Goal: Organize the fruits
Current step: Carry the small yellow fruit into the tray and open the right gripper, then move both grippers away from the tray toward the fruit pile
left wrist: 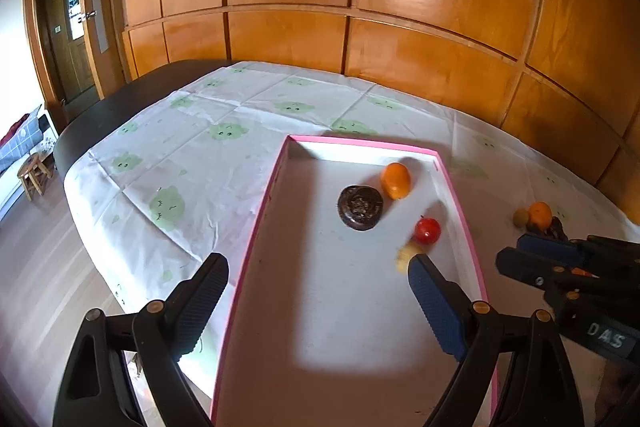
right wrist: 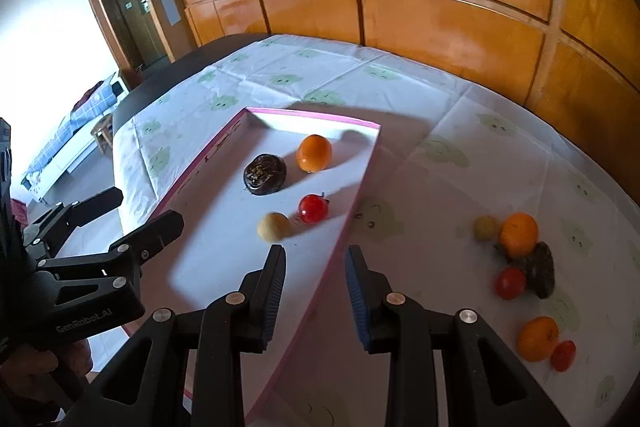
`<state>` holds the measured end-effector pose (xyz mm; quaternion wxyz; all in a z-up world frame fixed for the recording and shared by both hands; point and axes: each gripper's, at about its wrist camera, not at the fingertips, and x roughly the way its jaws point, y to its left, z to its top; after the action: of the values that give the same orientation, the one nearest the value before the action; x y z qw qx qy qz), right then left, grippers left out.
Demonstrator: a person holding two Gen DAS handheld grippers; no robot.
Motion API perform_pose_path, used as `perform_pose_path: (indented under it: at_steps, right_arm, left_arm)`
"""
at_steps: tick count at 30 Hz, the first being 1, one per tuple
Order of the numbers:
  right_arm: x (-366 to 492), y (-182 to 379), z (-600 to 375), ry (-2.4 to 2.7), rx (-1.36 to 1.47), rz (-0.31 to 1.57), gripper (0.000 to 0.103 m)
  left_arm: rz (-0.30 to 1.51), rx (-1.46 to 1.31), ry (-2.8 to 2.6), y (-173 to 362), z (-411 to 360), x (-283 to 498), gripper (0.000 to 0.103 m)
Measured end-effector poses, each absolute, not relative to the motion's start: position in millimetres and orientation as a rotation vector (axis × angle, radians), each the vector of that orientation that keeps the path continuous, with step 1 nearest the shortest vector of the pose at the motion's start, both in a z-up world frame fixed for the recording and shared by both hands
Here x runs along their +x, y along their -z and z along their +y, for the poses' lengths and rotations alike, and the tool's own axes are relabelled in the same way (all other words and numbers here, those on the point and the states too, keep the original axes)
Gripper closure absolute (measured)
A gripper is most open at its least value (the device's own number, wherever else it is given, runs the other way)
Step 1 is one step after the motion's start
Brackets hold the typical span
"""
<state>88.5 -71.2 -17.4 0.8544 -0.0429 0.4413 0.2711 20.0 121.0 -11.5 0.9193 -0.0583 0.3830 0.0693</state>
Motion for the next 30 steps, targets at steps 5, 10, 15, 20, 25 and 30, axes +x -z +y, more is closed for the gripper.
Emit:
perform_pose_path:
  at_steps: [5, 10, 15, 20, 25, 30]
  right_arm:
    - [84.0, 19.0, -84.6, -0.546, -0.065, 0.939, 0.072]
    - [79.7, 18.5, -98.6, -0.529, -0.056, 0.938, 0.072]
    - [75.6, 15.2, -116.7, -0.498, -0.071, 0.927, 0.072]
    - [72.9, 11.0, -141.5, -0.461, -0.067, 0.915, 0.072]
    - [71.5, 8.3, -166.2, -0.417, -0.066, 0.904, 0.072]
    - [72.4, 9.9, -194.0, -0.364, -0.068, 0.906, 0.072]
  left_arm:
    - [0.783, -0.112, -0.125, 9.1, 114.4, 18.1, 0.012]
    - [0.788, -0.093, -0.110, 8.4, 106.3, 16.8, 0.012]
    - [0.788, -0.078, -0.091, 6.5, 97.8, 15.7, 0.012]
    - [0.798, -0.072, -0.077, 7.3, 91.2, 16.6, 0.012]
    - [0.792, -0.049, -0.057, 4.3, 81.1, 16.2, 0.012]
    - [0.793, -0.026, -0.031, 3.9, 70.2, 16.6, 0.013]
